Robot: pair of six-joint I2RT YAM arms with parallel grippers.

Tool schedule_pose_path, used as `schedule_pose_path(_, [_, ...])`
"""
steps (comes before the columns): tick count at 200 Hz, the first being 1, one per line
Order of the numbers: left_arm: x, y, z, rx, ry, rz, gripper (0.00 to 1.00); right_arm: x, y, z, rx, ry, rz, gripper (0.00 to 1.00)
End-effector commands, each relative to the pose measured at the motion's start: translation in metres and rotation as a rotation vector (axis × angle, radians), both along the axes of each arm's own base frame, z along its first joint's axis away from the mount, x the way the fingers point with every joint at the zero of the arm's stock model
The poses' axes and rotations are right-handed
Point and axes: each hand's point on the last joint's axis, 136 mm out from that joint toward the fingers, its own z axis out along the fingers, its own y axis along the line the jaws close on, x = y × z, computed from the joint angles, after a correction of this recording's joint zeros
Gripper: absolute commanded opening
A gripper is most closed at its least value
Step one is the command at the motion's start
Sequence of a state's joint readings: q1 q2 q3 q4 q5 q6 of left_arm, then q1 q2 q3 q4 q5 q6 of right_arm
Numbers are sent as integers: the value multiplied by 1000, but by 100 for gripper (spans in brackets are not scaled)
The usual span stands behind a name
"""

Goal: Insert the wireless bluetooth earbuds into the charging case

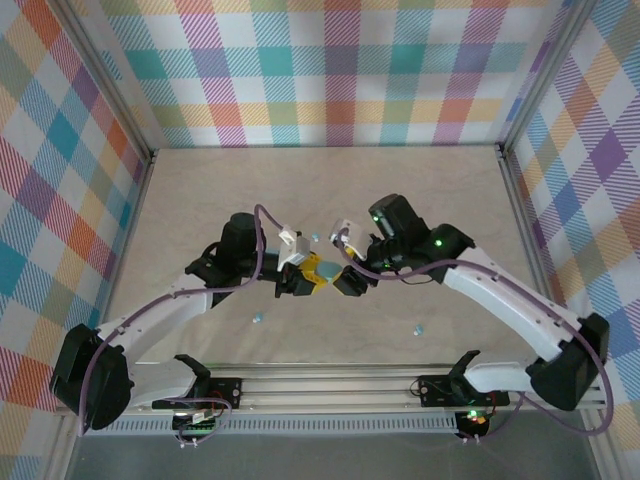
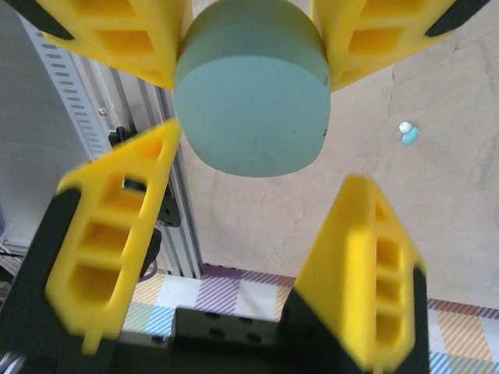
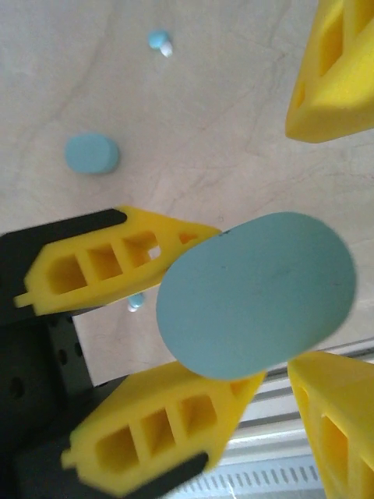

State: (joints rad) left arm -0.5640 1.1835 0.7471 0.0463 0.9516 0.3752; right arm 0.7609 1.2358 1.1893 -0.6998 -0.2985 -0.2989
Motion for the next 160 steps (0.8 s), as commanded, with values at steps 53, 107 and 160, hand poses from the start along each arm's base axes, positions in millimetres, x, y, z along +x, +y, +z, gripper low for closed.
schedule_pose_path(53, [14, 23, 16, -118, 67, 202, 19, 6, 13, 23, 157, -176, 60, 75])
schedule_pose_path(107, [10, 29, 17, -120, 73, 222, 19, 14, 32, 22, 158, -154, 108, 78])
schedule_pose_path(160, [5, 31, 17, -112, 59, 216, 19, 24, 38, 31, 174, -154, 74, 78])
